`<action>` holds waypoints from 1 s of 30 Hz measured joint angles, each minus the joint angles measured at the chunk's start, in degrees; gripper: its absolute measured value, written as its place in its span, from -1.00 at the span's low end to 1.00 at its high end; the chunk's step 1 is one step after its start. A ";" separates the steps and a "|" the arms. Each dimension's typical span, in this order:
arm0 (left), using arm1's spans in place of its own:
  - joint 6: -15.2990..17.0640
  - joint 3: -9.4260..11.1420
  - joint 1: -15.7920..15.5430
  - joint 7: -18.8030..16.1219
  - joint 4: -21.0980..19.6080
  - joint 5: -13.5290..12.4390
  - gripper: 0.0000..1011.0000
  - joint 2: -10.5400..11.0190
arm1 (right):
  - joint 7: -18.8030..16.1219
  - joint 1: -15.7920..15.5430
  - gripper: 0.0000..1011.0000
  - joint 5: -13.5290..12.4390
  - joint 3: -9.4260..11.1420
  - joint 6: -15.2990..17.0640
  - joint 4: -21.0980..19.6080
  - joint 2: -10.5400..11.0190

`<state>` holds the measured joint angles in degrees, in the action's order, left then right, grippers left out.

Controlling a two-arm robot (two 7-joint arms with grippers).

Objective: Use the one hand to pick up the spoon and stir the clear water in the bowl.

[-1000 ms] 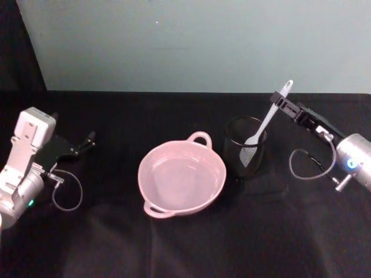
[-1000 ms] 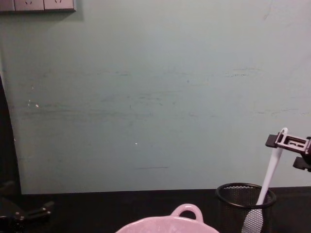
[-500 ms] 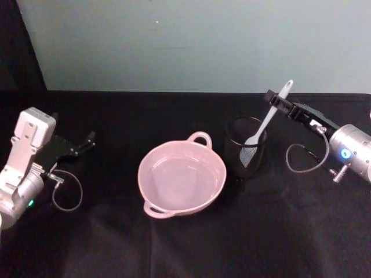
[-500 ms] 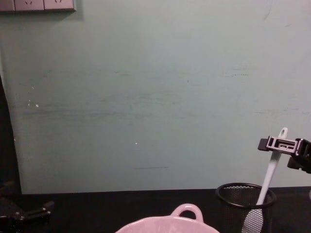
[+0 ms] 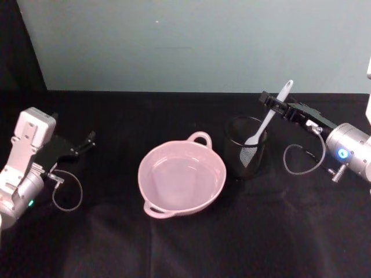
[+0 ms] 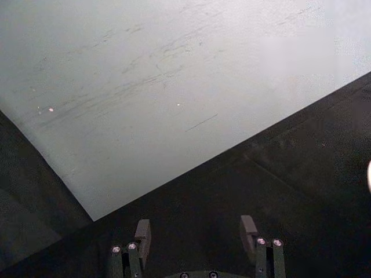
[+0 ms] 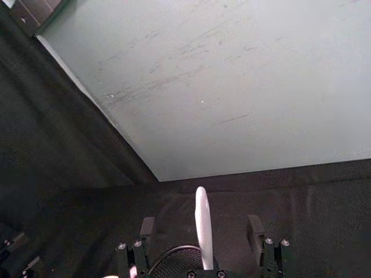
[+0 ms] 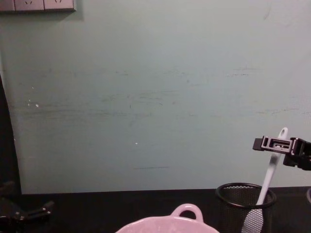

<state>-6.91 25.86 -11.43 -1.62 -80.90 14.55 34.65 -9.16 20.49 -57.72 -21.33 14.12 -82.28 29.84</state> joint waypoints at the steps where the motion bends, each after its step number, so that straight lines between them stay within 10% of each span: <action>1: 0.00 0.00 0.00 0.00 0.00 0.00 1.00 0.00 | 0.00 -0.03 0.98 0.00 0.05 0.00 -0.05 -0.02; 15: 0.00 0.00 0.00 0.00 0.00 0.00 1.00 0.00 | -0.11 -0.08 0.97 -0.01 0.16 -0.02 -0.10 -0.05; 30: 0.00 0.00 0.00 0.00 0.00 0.00 1.00 0.00 | -0.10 -0.01 0.20 -0.07 0.11 -0.04 -0.02 -0.05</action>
<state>-6.91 25.86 -11.43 -1.62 -80.90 14.55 34.65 -9.27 20.48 -57.78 -21.22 14.08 -82.29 29.79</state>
